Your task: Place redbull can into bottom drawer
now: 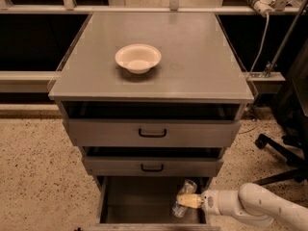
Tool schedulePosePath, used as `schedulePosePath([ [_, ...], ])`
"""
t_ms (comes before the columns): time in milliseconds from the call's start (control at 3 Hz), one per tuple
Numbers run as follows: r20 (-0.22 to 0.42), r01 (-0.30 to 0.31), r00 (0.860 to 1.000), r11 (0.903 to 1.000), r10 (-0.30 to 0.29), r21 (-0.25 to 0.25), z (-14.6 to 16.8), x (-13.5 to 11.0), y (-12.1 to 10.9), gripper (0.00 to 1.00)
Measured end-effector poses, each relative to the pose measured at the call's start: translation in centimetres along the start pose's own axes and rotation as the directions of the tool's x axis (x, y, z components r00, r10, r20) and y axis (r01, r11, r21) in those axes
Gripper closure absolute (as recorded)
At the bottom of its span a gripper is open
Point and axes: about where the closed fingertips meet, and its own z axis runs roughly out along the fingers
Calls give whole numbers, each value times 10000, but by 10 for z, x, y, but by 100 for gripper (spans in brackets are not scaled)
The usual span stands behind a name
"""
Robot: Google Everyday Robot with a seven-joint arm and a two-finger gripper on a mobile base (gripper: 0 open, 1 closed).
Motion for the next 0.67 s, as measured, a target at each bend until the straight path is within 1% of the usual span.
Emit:
schedulePosePath([
  [333,-413,-321,9987,9990,308,-301,47,15,-20,100],
  [667,-481,-413,9981,9984,394,-389,54,20,-20,100],
])
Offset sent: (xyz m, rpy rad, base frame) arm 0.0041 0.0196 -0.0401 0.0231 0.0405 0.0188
